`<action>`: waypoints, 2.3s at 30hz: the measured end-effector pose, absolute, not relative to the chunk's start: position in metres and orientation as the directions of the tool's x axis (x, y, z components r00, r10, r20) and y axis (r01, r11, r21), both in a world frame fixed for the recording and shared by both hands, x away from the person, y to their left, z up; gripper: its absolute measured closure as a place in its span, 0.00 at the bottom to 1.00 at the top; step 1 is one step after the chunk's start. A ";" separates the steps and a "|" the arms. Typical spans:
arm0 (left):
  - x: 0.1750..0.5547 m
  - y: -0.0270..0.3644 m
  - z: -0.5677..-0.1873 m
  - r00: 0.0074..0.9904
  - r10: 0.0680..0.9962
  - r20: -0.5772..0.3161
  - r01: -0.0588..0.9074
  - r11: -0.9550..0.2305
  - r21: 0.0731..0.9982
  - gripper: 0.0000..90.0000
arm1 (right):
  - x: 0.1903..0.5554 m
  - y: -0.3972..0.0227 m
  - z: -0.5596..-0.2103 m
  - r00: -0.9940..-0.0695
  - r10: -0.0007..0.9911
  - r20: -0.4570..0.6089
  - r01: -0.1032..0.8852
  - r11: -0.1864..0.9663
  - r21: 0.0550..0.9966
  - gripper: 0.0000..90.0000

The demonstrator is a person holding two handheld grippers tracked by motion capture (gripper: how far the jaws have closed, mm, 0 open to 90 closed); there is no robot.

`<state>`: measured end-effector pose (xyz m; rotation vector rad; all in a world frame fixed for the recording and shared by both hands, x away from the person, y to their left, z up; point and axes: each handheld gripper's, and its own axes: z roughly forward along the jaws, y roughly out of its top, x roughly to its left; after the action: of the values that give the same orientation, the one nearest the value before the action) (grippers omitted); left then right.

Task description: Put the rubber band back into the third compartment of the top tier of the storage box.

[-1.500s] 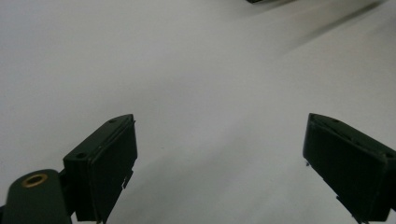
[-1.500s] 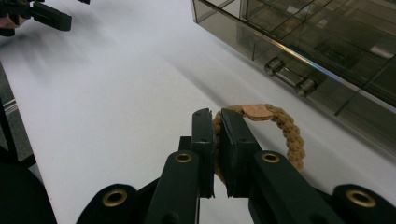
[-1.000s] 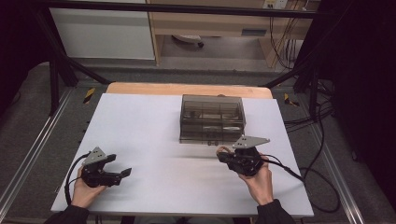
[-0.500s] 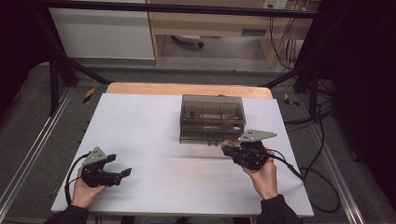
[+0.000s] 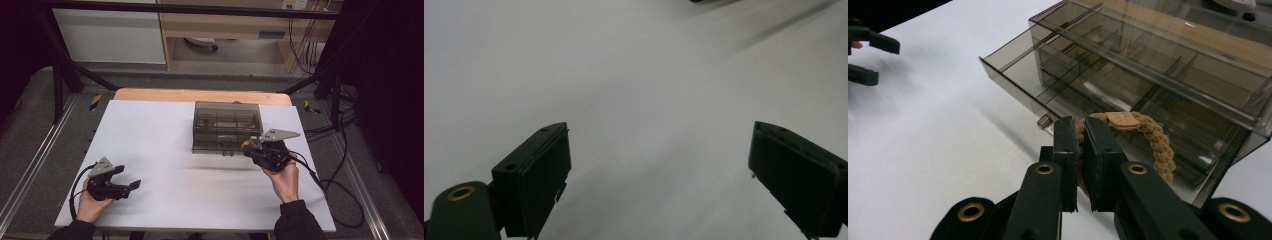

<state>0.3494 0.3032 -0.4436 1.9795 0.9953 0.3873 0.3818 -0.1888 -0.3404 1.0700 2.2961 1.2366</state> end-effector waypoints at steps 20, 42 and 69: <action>0.350 0.303 -0.444 0.637 0.765 -0.094 0.498 -0.316 0.808 0.11 | 0.417 -0.192 -0.346 -0.609 0.791 0.065 0.494 0.314 0.810 0.94; 0.350 0.303 -0.445 0.636 0.766 -0.097 0.501 -0.314 0.807 0.11 | 0.428 -0.192 -0.368 -0.594 0.800 0.084 0.534 0.314 0.785 0.94; 0.350 0.302 -0.444 0.636 0.766 -0.095 0.500 -0.315 0.806 0.11 | 0.427 -0.190 -0.374 -0.590 0.803 0.089 0.546 0.315 0.777 0.89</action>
<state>0.3499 0.3024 -0.4444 1.9871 0.9921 0.3855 0.4275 -0.1896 -0.3740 1.2120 2.2722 1.1532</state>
